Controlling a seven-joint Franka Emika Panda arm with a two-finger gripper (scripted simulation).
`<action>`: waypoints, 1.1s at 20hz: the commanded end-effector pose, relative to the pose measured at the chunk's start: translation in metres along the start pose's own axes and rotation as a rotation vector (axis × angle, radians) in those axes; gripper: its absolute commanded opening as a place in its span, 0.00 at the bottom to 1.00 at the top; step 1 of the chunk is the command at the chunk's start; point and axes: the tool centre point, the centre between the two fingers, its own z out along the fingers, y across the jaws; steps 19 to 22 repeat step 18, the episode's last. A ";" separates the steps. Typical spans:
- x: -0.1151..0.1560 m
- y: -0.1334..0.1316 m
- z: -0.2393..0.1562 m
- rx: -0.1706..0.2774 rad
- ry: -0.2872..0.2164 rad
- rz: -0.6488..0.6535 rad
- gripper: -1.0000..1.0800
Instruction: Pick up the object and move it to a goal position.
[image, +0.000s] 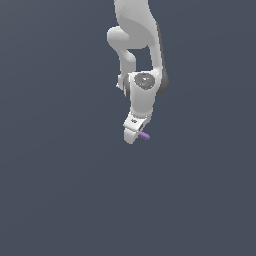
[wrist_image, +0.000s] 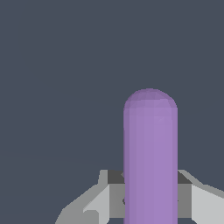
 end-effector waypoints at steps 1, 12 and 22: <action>-0.007 -0.012 -0.014 -0.001 -0.001 0.000 0.00; -0.023 -0.042 -0.054 0.001 0.001 0.000 0.00; -0.025 -0.046 -0.060 0.001 0.001 0.000 0.00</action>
